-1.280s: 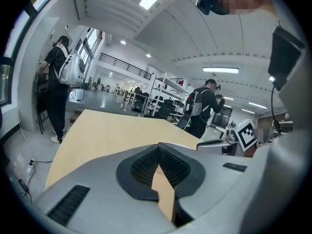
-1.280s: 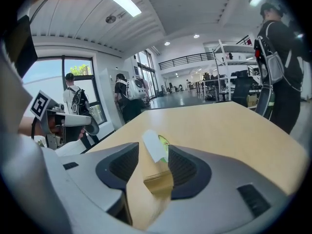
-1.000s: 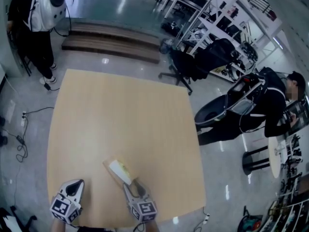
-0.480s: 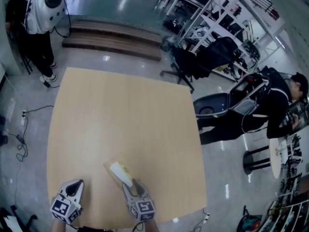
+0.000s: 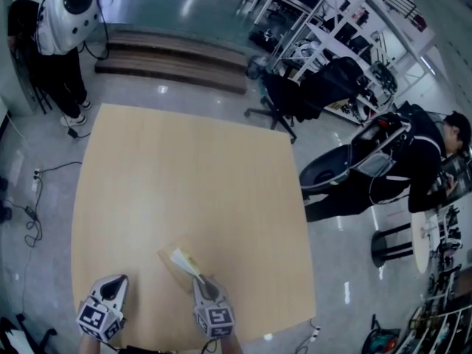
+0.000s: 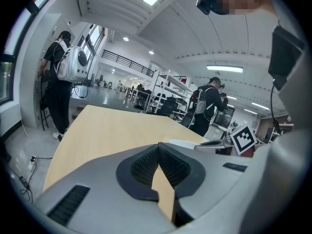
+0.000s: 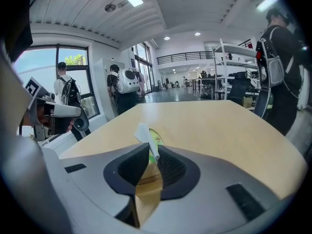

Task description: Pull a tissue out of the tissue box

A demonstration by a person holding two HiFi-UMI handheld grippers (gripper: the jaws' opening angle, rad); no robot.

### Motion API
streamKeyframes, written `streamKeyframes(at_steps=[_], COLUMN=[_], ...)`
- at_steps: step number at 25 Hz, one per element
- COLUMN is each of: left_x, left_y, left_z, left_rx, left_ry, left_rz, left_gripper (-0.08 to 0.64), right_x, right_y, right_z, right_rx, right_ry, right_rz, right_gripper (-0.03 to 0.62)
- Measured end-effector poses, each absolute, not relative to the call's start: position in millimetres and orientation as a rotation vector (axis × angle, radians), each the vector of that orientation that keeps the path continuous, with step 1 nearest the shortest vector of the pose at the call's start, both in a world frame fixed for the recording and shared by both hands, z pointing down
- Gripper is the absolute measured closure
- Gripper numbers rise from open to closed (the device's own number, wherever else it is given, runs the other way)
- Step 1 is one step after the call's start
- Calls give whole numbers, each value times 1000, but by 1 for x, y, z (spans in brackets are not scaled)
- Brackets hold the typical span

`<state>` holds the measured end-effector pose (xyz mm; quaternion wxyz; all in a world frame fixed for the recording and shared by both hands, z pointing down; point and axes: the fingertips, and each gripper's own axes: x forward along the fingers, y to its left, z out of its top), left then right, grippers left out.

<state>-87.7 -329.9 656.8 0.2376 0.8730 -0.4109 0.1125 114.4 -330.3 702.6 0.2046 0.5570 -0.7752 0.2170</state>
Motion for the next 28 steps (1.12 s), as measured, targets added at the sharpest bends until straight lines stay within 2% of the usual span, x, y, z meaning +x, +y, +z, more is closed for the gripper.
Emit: streamKeyframes(at_steps=[7, 28], left_x=[-84, -86], left_y=[-330, -331], left_z=[655, 644], left_rx=[2397, 2414], left_ry=[-1119, -1152], left_rz=[306, 301], left_gripper=[552, 552], right_x=[119, 118], right_y=[-329, -329], right_z=[703, 699], right_rx=[1569, 1547], right_ry=[-2143, -2175], right_rz=[606, 578], right_gripper=[588, 591])
